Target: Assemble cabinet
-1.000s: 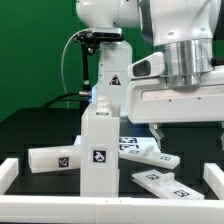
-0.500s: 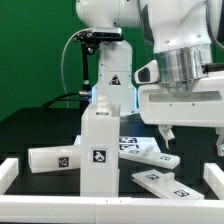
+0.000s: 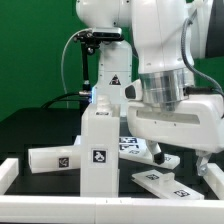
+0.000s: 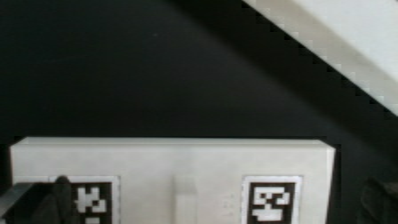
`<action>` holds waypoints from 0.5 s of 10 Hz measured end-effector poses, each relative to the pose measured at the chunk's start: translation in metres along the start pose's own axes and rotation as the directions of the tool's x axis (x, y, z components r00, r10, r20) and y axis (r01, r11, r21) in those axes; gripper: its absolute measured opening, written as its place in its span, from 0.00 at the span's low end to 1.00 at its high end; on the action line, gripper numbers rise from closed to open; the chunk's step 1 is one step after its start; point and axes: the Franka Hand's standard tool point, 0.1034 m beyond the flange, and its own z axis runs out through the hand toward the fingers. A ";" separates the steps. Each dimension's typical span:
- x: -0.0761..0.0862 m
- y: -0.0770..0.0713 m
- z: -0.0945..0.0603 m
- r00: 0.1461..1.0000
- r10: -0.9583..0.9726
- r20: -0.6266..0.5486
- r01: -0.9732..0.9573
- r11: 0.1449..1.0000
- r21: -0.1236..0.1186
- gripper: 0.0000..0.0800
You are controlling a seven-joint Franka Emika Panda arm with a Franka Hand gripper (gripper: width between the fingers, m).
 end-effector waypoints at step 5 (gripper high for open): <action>-0.001 0.004 0.017 1.000 -0.006 -0.002 0.006 1.000 -0.010 0.84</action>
Offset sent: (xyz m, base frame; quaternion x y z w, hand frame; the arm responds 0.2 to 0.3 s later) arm 0.0000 0.0000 0.0000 0.0000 0.0000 0.0000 1.0000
